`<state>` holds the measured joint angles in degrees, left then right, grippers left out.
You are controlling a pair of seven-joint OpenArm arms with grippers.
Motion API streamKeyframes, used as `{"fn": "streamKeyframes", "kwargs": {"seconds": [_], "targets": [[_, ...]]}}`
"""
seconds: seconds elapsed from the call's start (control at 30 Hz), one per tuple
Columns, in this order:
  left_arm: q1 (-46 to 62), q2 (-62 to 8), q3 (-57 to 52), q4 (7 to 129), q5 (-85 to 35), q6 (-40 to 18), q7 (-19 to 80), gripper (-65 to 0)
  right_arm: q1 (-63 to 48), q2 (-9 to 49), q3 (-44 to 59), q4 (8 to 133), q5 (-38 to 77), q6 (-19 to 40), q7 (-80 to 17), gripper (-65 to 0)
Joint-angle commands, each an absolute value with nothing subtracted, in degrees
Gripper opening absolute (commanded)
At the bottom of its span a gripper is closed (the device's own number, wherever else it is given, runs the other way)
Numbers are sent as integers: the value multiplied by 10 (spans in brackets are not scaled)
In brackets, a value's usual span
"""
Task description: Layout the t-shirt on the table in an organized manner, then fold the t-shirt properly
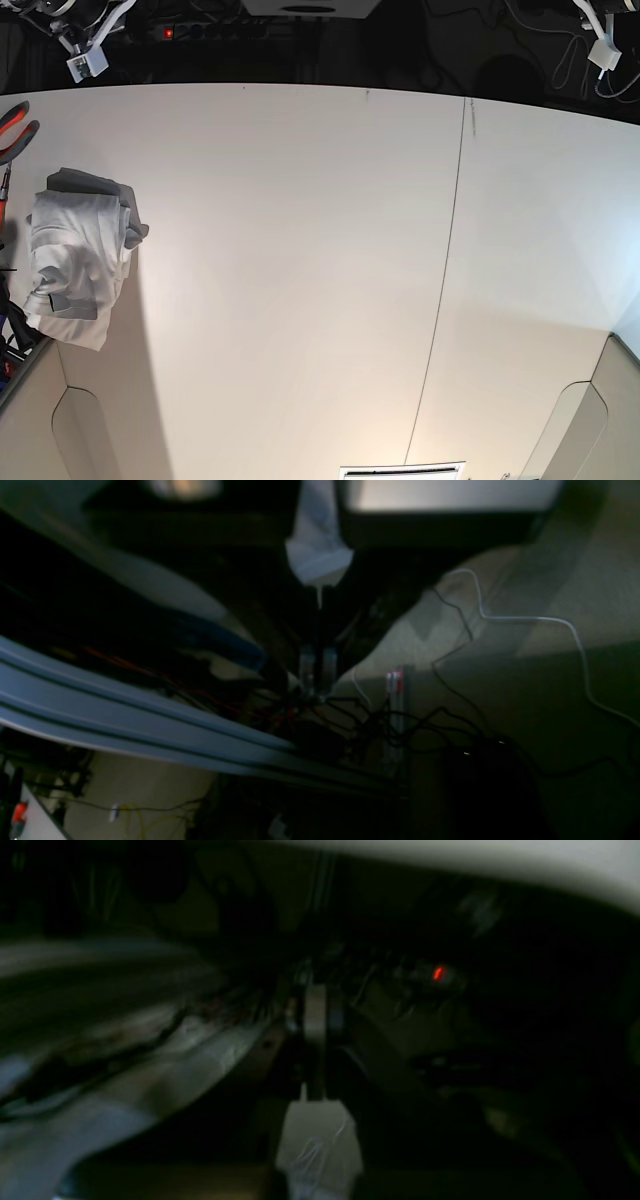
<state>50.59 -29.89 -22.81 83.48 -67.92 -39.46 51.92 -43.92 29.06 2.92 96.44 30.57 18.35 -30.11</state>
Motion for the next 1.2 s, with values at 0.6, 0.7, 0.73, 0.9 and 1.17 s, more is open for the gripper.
{"fn": "streamKeyframes", "kwargs": {"seconds": [0.6, 0.7, 0.73, 0.9, 1.17], "targets": [[367, -144, -15, 580, -198, -400, 91, -650, -196, 247, -263, 462, 172, 122, -103, -650], [298, -121, 6, 491, -137, -352, 56, -650, -155, 232, -268, 417, 241, 102, -103, -650], [276, -115, 12, 463, -116, -317, 47, -650, -141, 227, -268, 403, 267, 95, -102, -650], [187, -100, 23, 361, -41, -202, 39, -650, -75, 191, -263, 356, 307, 76, -101, -650], [143, -99, 23, 345, -23, -201, 37, -650, -34, 162, -263, 353, 305, 77, -98, -650]]}}
